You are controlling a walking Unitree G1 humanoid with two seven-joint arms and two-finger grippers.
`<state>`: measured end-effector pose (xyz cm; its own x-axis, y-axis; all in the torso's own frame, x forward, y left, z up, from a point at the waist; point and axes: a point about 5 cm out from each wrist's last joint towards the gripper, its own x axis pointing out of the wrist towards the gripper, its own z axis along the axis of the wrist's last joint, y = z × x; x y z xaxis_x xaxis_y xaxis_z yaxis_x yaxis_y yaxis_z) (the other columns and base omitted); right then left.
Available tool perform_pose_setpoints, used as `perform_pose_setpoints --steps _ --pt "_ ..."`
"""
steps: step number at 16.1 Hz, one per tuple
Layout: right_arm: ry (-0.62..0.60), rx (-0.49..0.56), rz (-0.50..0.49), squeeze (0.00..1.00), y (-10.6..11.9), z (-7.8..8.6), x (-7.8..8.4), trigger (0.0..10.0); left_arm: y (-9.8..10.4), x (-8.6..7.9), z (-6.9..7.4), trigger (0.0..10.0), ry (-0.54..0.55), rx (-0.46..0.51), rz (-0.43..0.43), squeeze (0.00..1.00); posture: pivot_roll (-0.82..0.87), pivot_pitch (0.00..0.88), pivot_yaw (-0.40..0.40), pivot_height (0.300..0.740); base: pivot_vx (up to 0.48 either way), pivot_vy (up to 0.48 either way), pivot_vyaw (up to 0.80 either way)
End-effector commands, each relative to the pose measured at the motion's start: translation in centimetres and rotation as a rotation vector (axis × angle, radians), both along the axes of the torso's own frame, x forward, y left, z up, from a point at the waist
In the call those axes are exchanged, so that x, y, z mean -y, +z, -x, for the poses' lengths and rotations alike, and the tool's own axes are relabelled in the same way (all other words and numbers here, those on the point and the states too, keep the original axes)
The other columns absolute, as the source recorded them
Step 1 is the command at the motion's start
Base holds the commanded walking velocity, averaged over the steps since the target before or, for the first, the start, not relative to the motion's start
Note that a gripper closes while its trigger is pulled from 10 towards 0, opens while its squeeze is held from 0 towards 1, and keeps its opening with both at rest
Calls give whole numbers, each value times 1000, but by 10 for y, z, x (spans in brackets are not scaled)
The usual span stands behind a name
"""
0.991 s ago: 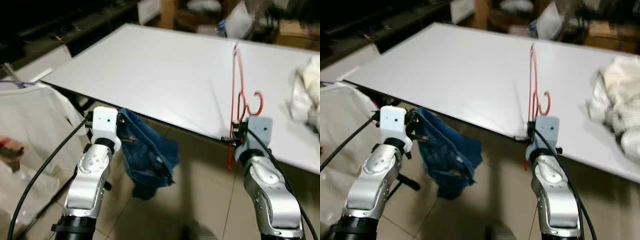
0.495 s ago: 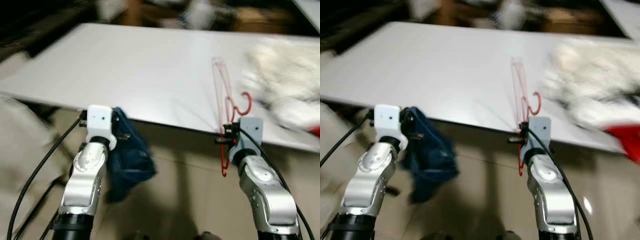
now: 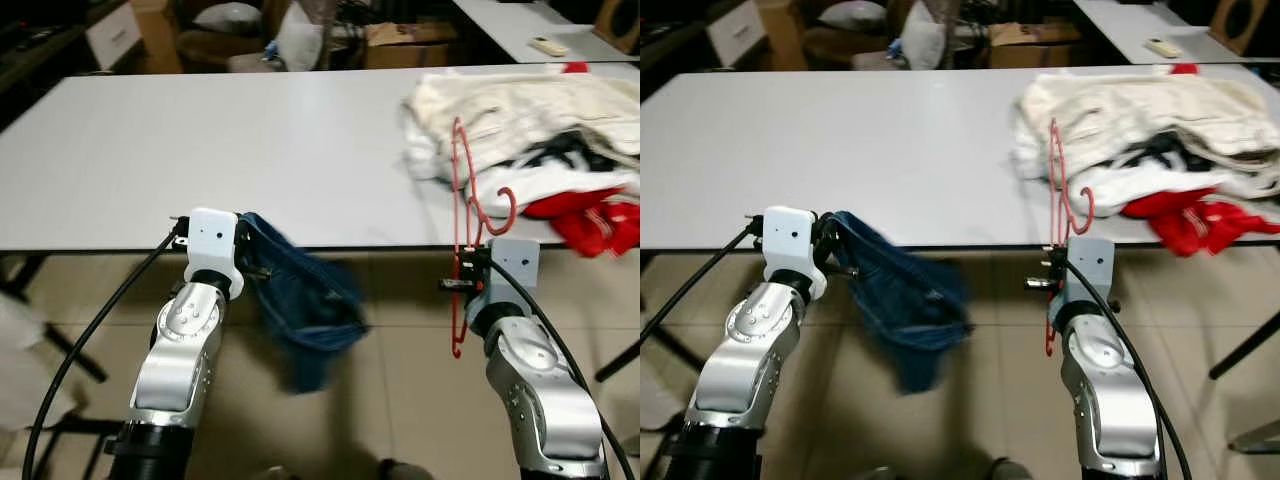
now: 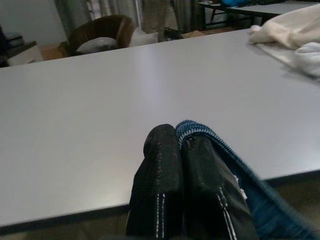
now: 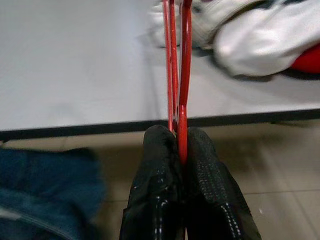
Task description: Hang hanger
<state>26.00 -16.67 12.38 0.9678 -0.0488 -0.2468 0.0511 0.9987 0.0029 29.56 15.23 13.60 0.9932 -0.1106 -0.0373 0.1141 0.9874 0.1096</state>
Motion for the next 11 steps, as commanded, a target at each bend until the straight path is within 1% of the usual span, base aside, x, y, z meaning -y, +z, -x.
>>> perform_pose_setpoints --steps 1,3,4,5,6,7,8,9,11 --pt "10 7 -12 0 2 0 -2 10000 5 -3 -2 10000 7 17 -1 0 -127 77 96 740 0 360 0" --pt "36 31 -10 0 6 0 -5 10000 5 -2 -3 10000 2 17 -2 0 -129 77 99 740 0 356 0" --pt "81 13 14 0 5 0 -10 10000 5 -1 -3 10000 0 16 -3 0 -130 77 100 740 0 352 0" --pt "108 6 56 0 5 -1 -13 10000 4 -1 -3 10000 -2 15 -3 0 -130 77 100 740 0 356 0" --pt "126 0 70 0 5 -1 -15 10000 4 -1 -3 10000 -4 14 -3 0 -132 78 101 740 0 356 0" --pt "146 -20 106 0 3 0 -17 10000 4 0 -3 10000 -7 12 -2 0 -133 77 99 740 0 356 0" --pt "162 -23 96 0 2 0 -19 10000 3 0 -3 10000 -7 12 0 0 -133 77 99 740 0 352 0" --pt "152 -11 71 0 3 0 -17 10000 3 1 -2 10000 -7 11 2 0 -136 79 96 740 0 356 0" --pt "101 69 26 0 13 -2 -11 10000 2 0 -2 10000 -3 8 9 0 -139 78 94 740 0 354 0"
